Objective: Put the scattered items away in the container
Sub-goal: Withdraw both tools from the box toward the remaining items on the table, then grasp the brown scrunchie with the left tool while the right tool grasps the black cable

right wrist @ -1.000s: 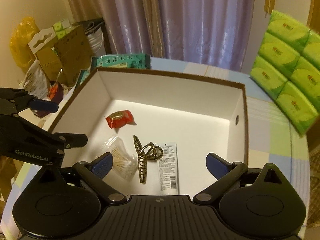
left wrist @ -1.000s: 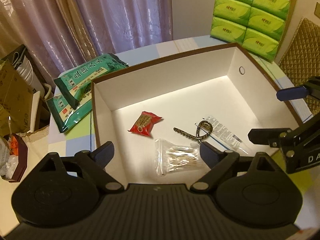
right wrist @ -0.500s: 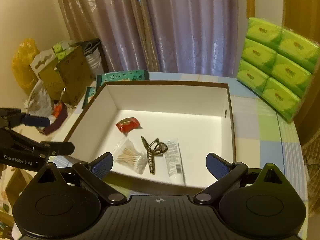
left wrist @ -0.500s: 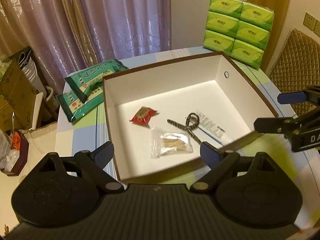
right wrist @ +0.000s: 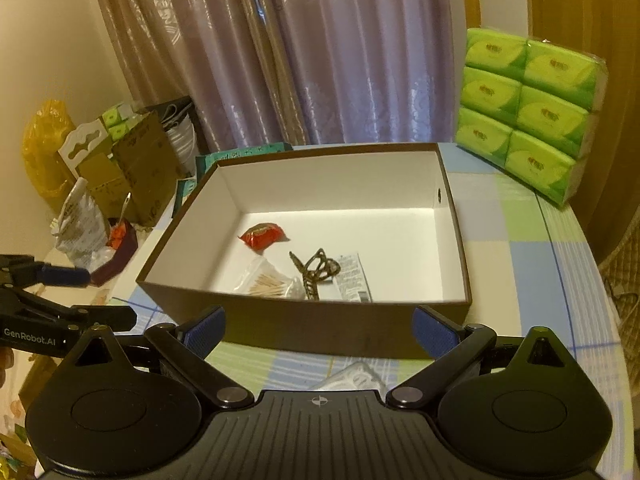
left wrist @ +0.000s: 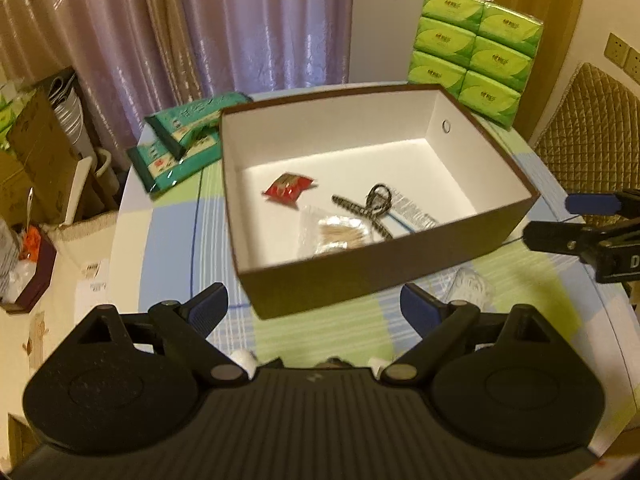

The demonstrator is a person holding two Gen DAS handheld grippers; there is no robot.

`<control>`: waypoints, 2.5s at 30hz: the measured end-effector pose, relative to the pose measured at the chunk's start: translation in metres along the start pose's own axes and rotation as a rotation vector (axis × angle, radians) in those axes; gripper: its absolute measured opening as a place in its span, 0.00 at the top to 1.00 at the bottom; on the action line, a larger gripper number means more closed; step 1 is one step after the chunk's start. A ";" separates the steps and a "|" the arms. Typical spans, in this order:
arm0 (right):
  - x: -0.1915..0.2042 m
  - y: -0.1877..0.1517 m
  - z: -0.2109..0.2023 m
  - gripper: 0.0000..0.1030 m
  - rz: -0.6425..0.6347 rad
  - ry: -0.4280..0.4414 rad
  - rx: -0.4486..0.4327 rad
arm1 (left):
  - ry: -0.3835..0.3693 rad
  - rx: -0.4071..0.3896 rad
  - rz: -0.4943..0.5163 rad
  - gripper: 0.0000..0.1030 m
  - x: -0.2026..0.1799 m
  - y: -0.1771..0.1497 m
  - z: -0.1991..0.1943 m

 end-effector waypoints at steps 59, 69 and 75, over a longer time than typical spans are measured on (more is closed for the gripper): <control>-0.015 -0.136 0.083 0.06 0.380 -0.198 0.245 | -0.016 0.161 -0.025 0.12 0.025 -0.090 0.071; -0.014 -0.137 0.097 0.08 0.298 -0.248 0.274 | -0.024 0.174 -0.007 0.12 0.027 -0.088 0.082; -0.012 -0.141 0.094 0.12 0.232 -0.260 0.273 | -0.030 0.172 0.026 0.12 0.023 -0.089 0.082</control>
Point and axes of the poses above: each gripper's, at about its wrist camera, not at the fingertips, and z roughly the way its jaws point, x to its left, y to its top, the point moved 8 cm from there along z, roughly the way its jaws point, and after that the axes turned 7 degrees about y, right-handed, at the moved point
